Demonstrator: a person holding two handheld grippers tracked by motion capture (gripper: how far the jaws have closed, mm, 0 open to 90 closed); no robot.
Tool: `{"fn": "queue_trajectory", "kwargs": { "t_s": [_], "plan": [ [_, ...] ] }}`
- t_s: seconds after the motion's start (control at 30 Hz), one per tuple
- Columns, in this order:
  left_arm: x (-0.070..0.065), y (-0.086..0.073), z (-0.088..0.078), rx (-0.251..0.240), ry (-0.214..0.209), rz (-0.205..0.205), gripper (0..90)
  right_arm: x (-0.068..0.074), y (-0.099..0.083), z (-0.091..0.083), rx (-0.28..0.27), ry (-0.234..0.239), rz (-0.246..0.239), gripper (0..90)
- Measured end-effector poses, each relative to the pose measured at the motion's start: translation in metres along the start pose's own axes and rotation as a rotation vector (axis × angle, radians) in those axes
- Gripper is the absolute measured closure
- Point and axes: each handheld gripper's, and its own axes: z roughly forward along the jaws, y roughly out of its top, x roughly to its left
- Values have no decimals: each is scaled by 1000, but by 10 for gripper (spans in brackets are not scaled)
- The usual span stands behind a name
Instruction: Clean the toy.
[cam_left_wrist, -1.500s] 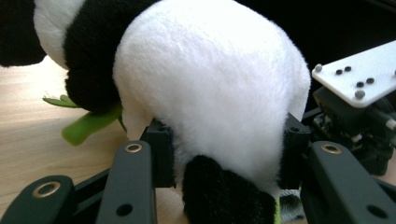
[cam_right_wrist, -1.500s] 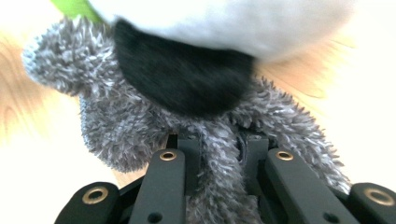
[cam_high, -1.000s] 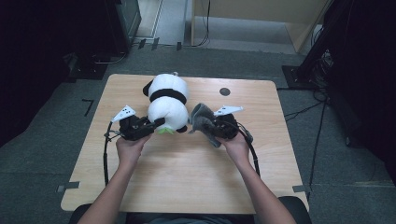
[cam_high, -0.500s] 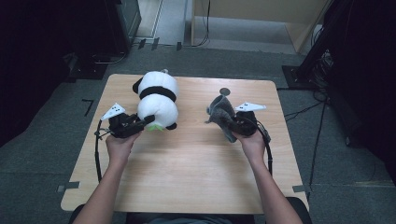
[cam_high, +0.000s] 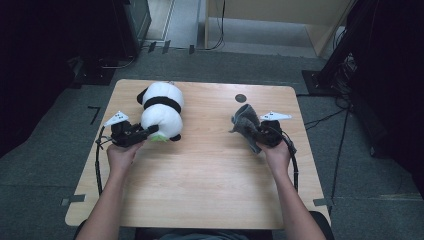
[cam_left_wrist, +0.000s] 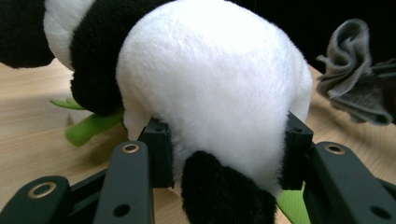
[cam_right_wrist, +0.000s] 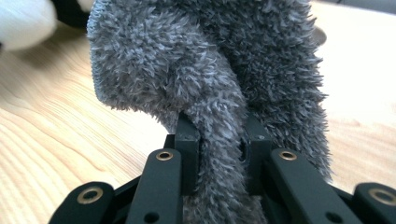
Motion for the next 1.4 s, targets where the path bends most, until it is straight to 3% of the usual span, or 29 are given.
{"fn": "queue_trajectory", "kwargs": {
  "t_s": [0.17,0.47,0.6,0.73,0.97,1.17,1.4],
  "plan": [
    [6,-5,4,41,26,36,488,-11,-7,10,28,-9,14,732],
    [15,-11,10,67,55,31,428,-26,-16,24,50,-32,26,706],
    [18,-12,10,82,53,21,326,-29,-18,27,66,-52,25,643],
    [15,-13,12,111,56,65,220,-31,-20,31,75,-45,50,586],
    [15,-13,11,121,62,62,132,-34,-19,30,75,-30,87,431],
    [9,-13,10,135,97,90,130,-35,-17,21,68,-34,106,385],
    [9,-12,6,157,102,68,107,-27,-11,12,56,-42,86,384]
  ]
}}
